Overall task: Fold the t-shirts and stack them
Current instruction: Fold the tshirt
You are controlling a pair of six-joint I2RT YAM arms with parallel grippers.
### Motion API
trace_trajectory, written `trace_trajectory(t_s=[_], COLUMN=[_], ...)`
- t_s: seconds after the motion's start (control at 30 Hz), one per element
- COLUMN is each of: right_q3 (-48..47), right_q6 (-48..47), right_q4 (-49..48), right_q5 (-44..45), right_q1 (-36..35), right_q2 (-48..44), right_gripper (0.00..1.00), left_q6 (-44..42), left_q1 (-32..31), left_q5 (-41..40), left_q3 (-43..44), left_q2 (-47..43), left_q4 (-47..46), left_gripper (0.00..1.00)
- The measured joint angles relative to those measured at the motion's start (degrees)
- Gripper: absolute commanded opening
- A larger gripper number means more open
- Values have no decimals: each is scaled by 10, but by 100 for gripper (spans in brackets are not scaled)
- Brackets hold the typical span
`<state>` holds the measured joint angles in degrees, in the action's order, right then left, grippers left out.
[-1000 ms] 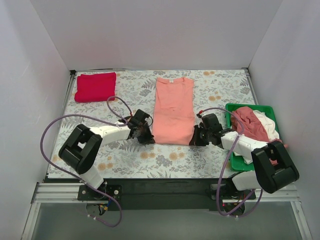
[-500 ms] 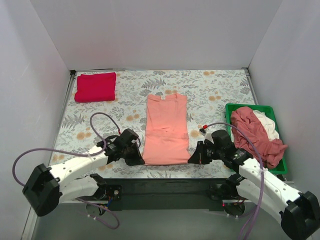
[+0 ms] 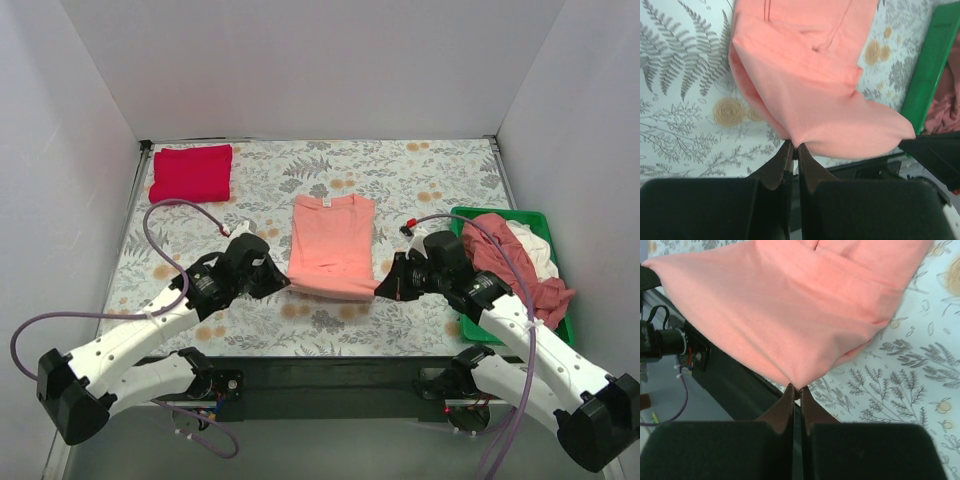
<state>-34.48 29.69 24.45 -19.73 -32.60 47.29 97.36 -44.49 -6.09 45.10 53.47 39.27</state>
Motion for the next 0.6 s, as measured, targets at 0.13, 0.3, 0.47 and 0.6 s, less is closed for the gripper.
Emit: trace_trajectory(t_s=[0.13, 0.3, 0.47, 0.6], right_q3=[-49, -108, -158, -187], right_q6=[-11, -19, -32, -43], right_q4=[0, 3, 0, -7], right_q5=[44, 102, 118, 108], right_q1=[7, 17, 38, 58], right_q2=[56, 95, 127, 169], right_gripper=[1, 1, 1, 1], left_q6=[-1, -18, -36, -55], left_q1=[0, 0, 10, 38], left_q5=[-58, -114, -151, -155], left_q3=[32, 76, 137, 161], left_q2=[53, 100, 149, 185], left_q4=[-12, -37, -52, -74], left_gripper=[0, 0, 0, 0])
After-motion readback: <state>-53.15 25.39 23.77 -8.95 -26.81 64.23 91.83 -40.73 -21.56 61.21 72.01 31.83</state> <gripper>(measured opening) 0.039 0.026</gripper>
